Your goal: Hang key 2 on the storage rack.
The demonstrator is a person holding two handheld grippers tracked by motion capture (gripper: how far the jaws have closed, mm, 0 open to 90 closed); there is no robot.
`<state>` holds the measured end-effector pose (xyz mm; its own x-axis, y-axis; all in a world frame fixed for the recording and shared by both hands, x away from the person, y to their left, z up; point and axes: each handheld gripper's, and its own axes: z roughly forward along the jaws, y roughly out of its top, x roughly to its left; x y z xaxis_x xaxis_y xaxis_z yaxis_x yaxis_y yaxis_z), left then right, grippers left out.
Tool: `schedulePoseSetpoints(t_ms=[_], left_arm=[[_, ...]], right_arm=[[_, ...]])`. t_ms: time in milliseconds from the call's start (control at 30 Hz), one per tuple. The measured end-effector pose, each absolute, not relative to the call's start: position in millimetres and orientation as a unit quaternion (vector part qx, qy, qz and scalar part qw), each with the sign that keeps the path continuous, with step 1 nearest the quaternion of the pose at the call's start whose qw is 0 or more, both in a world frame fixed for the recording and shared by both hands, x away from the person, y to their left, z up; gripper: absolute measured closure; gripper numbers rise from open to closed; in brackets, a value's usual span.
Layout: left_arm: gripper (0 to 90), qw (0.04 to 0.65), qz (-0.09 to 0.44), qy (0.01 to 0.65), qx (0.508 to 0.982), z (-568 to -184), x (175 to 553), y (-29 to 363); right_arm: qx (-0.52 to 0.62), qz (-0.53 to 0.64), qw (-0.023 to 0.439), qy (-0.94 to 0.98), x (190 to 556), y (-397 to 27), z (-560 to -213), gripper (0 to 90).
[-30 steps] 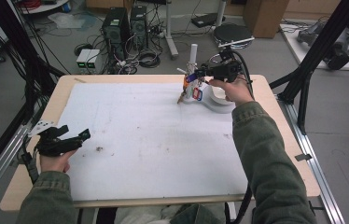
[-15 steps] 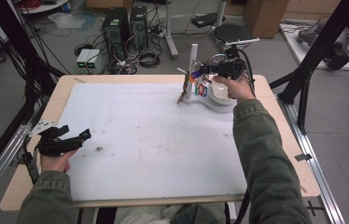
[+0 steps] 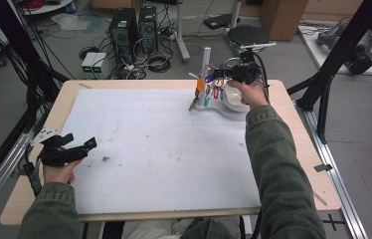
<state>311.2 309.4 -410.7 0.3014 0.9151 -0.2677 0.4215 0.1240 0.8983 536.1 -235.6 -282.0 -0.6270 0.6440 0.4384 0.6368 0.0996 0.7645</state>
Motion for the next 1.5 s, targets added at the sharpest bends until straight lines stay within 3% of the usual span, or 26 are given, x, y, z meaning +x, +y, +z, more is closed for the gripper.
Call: schedulePoseSetpoints(t_ms=[167,700,833,933,1500], left_arm=[[1.7,0.519,0.235,0.540,0.619,-410.8,311.2,309.0],[1.7,0.517,0.239,0.543,0.617,-410.9,307.4,310.6],[1.7,0.519,0.238,0.543,0.616,-410.6,307.2,311.2],[1.7,0.521,0.238,0.543,0.615,-410.7,307.5,310.8],[1.7,0.521,0.241,0.543,0.613,-410.7,308.1,311.5]], right_arm=[[0.440,0.501,0.006,0.745,534.7,-233.5,-282.1,72.7],[0.456,0.438,0.076,0.771,512.2,-235.1,-281.3,10.7],[0.451,0.436,0.086,0.774,508.0,-231.4,-278.0,9.3],[0.449,0.425,0.094,0.781,504.6,-228.6,-276.6,0.7],[0.437,0.406,0.132,0.791,481.0,-232.4,-280.8,0.6]])
